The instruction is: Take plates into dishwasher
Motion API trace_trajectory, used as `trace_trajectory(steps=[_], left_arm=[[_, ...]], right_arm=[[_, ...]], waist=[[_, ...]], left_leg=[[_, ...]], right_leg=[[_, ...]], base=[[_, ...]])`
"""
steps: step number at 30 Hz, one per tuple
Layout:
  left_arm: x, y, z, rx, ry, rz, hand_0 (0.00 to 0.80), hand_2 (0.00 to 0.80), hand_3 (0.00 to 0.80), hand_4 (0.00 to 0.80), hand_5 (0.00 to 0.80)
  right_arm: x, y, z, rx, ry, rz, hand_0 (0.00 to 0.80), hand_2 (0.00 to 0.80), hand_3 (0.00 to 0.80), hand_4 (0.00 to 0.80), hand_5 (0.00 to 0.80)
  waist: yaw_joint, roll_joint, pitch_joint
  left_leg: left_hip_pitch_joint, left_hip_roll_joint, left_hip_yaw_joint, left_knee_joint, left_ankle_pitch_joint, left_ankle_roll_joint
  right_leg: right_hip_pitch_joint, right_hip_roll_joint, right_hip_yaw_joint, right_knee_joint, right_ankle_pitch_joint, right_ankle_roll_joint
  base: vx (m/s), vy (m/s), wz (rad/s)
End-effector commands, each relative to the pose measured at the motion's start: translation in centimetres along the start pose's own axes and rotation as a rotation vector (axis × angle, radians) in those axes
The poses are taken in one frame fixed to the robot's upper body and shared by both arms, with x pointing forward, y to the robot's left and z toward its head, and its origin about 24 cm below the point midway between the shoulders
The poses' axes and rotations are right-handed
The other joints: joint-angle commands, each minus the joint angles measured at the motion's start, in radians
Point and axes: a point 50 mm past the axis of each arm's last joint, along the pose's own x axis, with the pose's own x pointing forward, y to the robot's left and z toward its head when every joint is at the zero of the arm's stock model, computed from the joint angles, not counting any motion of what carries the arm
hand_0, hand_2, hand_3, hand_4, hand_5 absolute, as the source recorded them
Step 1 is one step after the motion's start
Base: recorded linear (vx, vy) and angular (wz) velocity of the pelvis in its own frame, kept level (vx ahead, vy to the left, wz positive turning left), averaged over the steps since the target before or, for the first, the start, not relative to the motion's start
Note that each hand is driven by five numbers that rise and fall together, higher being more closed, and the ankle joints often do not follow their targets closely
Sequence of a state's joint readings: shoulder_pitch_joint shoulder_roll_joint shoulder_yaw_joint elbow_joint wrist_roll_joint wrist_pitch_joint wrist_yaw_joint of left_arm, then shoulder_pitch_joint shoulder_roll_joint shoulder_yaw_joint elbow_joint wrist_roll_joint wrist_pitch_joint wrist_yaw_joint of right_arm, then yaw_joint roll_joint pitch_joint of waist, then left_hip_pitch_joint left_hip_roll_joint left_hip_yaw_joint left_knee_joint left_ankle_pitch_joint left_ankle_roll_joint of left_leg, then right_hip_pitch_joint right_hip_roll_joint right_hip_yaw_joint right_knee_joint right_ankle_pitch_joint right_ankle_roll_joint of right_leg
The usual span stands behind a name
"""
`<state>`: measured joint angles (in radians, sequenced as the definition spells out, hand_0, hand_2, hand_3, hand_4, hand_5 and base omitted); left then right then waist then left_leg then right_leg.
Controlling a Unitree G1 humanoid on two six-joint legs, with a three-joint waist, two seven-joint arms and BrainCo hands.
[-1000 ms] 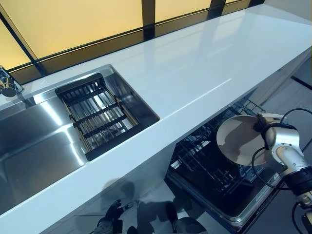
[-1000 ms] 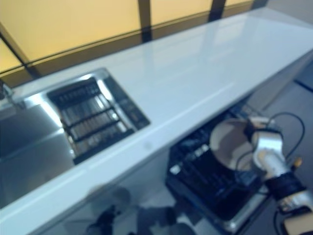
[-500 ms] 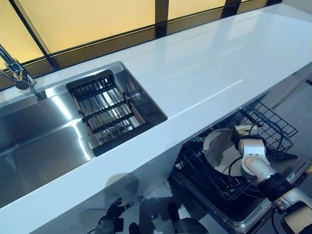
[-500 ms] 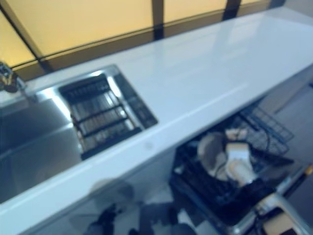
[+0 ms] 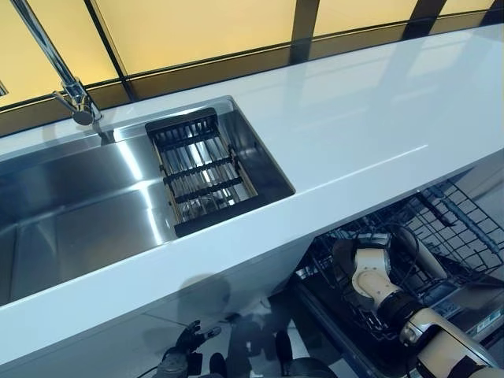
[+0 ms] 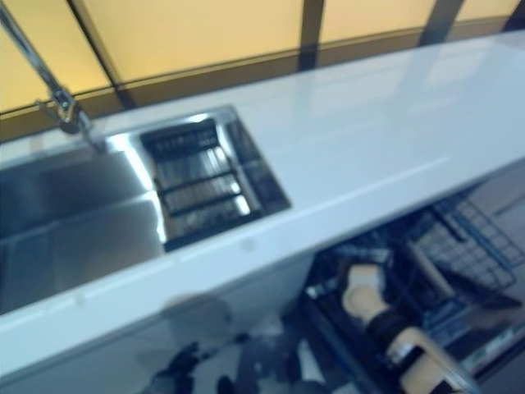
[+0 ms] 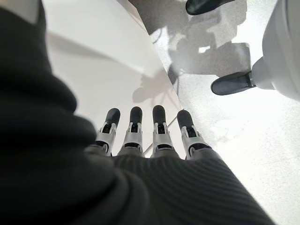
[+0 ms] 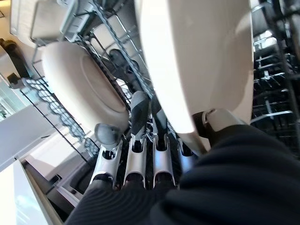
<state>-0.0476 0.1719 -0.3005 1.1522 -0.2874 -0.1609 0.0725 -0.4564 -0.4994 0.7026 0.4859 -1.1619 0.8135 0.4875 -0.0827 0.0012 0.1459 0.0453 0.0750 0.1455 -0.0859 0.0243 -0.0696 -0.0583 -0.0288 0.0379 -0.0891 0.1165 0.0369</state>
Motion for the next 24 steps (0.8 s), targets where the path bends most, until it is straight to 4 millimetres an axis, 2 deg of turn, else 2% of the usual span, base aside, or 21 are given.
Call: trace_trajectory(steps=[1,11,12,13,14,19,24], left_arm=[[0.6,-0.2,1.9,0.097,-0.041,-0.013,0.0,0.0,0.0,0.0,0.0],[0.7,-0.3,2.1,0.121,-0.036,-0.015,0.0,0.0,0.0,0.0,0.0],[0.7,-0.1,2.0,0.125,-0.033,-0.014,0.0,0.0,0.0,0.0,0.0],[0.7,-0.1,2.0,0.127,-0.032,-0.014,0.0,0.0,0.0,0.0,0.0],[0.7,0.0,2.0,0.127,-0.031,-0.014,0.0,0.0,0.0,0.0,0.0],[0.6,0.2,1.8,0.11,-0.034,-0.008,0.0,0.0,0.0,0.0,0.0],[0.5,0.8,1.5,0.083,-0.031,0.021,0.0,0.0,0.0,0.0,0.0]], right_arm=[[-0.2,-3.1,0.8,-0.034,0.059,-0.101,0.8,0.8,0.8,0.8,0.8],[0.0,-1.9,1.5,0.003,0.062,-0.04,0.8,0.8,0.8,0.8,0.8],[0.1,-1.7,1.3,0.02,0.067,-0.032,0.775,0.775,0.775,0.775,0.775],[0.2,-1.6,1.2,0.034,0.067,-0.028,0.11,0.11,0.11,0.11,0.11],[0.4,-1.4,1.1,0.048,0.065,-0.033,0.0,0.0,0.0,0.0,0.0],[0.6,-1.4,0.5,0.114,0.04,-0.043,0.0,0.0,0.0,0.0,0.0],[0.6,-1.4,-1.5,0.144,0.029,-0.056,0.0,0.0,0.0,0.0,0.0]], waist=[[0.029,-0.056,-0.022],[0.044,-0.056,-0.026],[0.045,-0.057,-0.027],[0.045,-0.058,-0.027],[0.045,-0.058,-0.028],[0.035,-0.061,-0.028],[0.011,-0.068,-0.025]], left_leg=[[0.009,-0.009,-0.062,-0.001,-0.028,0.036],[0.003,-0.007,-0.074,-0.001,-0.023,0.036],[0.004,-0.006,-0.074,-0.001,-0.021,0.036],[0.004,-0.006,-0.074,-0.001,-0.021,0.036],[0.004,-0.005,-0.073,-0.001,-0.022,0.036],[0.006,-0.003,-0.069,-0.001,-0.021,0.036],[0.011,-0.002,-0.056,-0.001,-0.022,0.039]], right_leg=[[-0.028,-0.082,0.002,0.002,0.034,0.09],[-0.026,-0.085,-0.009,0.002,0.034,0.09],[-0.025,-0.086,-0.01,0.002,0.034,0.091],[-0.025,-0.086,-0.01,0.002,0.034,0.091],[-0.025,-0.087,-0.01,0.002,0.034,0.091],[-0.025,-0.084,-0.002,0.002,0.036,0.091],[-0.025,-0.077,0.016,0.002,0.039,0.091]], base=[[0.0,0.0,0.0],[0.003,-0.003,0.02],[0.0,0.0,0.0],[0.0,0.0,0.0],[0.0,0.0,0.0],[0.0,0.0,0.0],[0.0,0.0,0.0]])
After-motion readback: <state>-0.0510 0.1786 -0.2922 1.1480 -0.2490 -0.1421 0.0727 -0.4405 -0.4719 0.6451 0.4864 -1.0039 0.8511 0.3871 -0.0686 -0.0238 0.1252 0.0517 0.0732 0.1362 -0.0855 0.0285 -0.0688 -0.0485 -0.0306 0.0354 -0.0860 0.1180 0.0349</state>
